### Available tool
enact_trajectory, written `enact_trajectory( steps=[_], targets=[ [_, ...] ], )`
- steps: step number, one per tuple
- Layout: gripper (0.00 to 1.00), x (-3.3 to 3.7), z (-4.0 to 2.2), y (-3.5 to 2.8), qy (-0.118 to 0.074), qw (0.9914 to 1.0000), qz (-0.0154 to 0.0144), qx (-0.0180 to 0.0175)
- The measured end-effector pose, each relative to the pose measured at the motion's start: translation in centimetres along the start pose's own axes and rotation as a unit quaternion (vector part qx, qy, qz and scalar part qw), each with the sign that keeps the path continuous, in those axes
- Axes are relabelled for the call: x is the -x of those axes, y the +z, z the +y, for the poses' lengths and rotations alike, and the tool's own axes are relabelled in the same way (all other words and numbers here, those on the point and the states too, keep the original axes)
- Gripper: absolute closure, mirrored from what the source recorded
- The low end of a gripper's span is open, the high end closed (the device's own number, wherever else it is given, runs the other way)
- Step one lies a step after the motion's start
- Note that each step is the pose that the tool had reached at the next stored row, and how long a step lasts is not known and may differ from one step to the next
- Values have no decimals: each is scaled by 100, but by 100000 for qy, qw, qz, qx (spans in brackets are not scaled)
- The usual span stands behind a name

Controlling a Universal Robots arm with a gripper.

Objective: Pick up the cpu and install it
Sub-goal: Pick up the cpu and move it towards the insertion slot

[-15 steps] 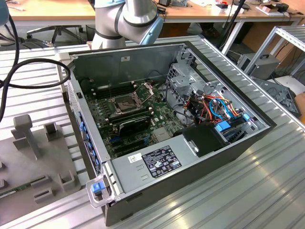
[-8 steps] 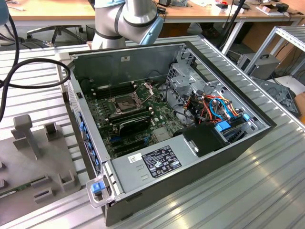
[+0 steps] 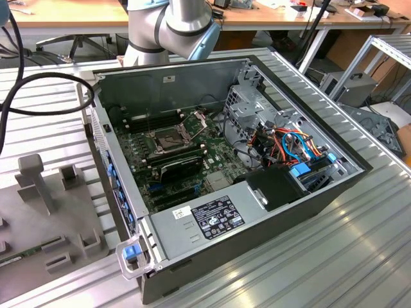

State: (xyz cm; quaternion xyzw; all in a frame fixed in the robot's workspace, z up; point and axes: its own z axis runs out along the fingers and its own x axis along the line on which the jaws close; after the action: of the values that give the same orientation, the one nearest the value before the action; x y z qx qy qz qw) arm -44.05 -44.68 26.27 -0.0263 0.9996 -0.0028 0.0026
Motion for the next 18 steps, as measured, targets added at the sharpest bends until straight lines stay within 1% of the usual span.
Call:
enact_trajectory(
  steps=[4,9,10,11,13,14,18],
  targets=[
    [45,0,0,-56,2,100000,-2,2],
    [45,1,-1,-157,0,100000,1,1],
    [45,1,-1,-180,1,100000,4,-1],
    [45,1,-1,-224,0,100000,3,-2],
    [45,1,-2,-282,1,100000,1,0],
    [45,2,-2,-322,1,100000,-3,3],
    [45,2,-2,-421,1,100000,1,-1]
  ],
)
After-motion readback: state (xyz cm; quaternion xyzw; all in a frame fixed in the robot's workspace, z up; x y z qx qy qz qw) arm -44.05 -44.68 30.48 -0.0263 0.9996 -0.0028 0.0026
